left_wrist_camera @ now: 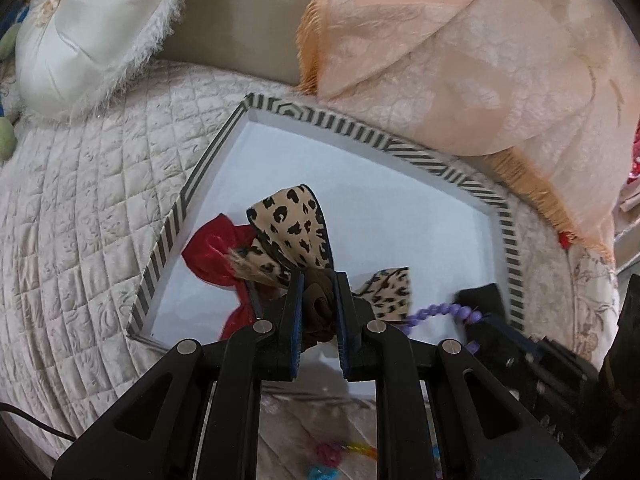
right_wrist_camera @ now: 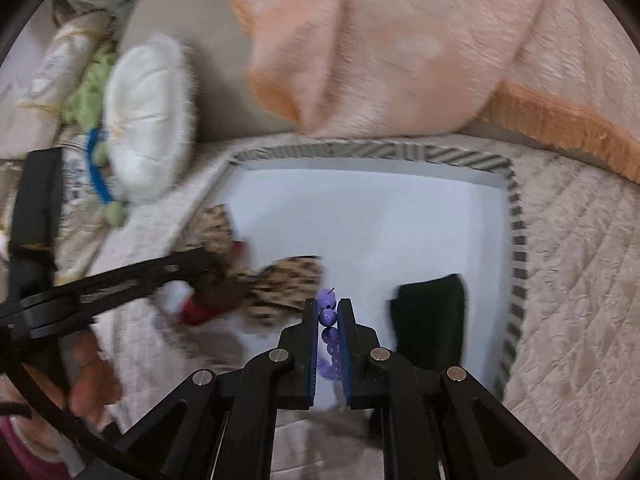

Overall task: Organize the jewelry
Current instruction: 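Carry the bow and bracelet into the tray and open both grippers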

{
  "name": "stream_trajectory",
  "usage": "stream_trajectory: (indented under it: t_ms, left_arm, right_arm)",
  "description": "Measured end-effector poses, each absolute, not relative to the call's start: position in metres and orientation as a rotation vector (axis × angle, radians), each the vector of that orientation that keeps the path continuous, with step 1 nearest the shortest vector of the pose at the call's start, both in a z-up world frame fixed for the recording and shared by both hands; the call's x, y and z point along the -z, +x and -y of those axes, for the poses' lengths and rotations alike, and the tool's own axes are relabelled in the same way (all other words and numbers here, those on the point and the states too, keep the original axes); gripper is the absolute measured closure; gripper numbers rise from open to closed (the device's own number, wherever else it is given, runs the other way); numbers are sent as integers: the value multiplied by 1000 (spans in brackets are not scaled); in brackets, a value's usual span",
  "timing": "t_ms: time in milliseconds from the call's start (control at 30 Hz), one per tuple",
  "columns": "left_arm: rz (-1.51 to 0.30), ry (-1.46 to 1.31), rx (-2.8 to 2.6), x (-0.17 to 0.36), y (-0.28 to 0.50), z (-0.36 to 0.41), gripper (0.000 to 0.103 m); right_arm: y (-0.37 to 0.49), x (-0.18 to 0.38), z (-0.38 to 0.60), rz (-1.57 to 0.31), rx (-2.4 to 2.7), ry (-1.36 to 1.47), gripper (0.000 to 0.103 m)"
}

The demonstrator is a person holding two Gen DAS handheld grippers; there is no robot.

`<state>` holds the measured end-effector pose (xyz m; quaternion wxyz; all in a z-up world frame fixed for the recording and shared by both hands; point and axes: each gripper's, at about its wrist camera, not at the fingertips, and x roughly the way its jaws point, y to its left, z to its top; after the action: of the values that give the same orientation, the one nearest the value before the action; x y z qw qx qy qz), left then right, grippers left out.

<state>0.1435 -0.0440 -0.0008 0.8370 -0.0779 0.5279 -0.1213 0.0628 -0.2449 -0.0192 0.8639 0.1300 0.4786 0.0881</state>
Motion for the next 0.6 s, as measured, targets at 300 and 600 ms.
stream_trajectory:
  t_ms: [300, 600]
  left_arm:
    - [-1099, -135, 229, 7, 143, 46, 79]
    - [-1054, -100, 215, -8, 122, 43, 58]
  right_arm:
    - [62, 32, 250, -1027, -152, 264, 87]
    - [31, 10, 248, -977, -161, 286, 75]
